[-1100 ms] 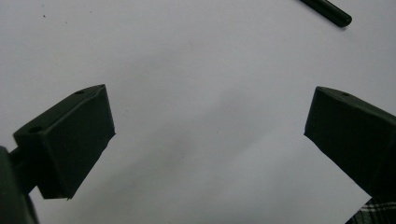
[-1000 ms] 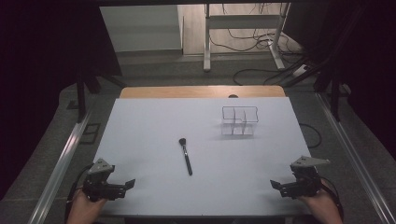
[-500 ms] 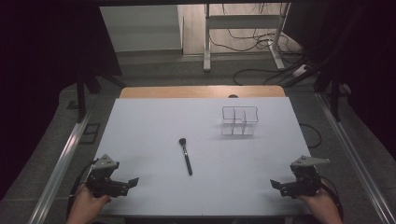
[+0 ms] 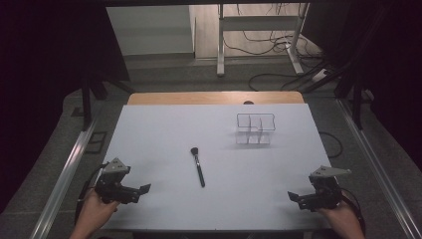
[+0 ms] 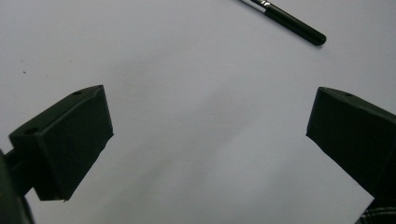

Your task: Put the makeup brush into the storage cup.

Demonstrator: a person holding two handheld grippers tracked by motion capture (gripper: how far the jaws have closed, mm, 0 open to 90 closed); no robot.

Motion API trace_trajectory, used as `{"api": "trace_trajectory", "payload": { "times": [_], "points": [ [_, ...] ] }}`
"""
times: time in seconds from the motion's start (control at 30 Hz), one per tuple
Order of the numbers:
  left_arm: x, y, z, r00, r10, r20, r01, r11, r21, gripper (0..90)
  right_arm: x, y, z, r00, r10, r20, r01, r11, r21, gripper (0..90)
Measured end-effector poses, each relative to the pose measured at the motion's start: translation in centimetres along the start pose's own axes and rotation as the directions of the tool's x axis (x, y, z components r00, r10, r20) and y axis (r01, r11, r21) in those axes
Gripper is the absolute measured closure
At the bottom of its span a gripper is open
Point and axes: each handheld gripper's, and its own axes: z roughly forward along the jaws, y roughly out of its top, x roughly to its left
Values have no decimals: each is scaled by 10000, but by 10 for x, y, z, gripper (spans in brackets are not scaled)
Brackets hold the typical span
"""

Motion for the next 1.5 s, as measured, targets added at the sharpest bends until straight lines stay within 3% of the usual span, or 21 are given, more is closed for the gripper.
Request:
{"api": "trace_trajectory", "payload": {
  "times": [0.37, 0.63, 0.87, 1.23, 1.5],
  "points": [
    [3, 13, 9, 9999, -113, 63, 111, 9996, 246, 9, 0, 0, 1, 10000, -48, 4, 48, 10000, 46, 0],
    [1, 25, 11, 9999, 66, 85, -69, 9995, 313, 16, 1, 0, 1, 10000, -91, 3, 91, 9999, 64, 0],
    [-2, 39, 21, 9995, 256, 175, -266, 9979, 590, 5, 2, 0, 2, 9999, -109, 36, 109, 9999, 122, 0],
    [-6, 55, 38, 9989, 113, 450, -152, 9961, 864, 1, 2, 0, 2, 9999, -110, 28, 109, 9998, 145, 0],
    [-11, 64, 46, 9985, 223, 507, -270, 9951, 953, 2, 2, 0, 2, 9999, -114, 13, 114, 9998, 148, 0]
  ]
}}
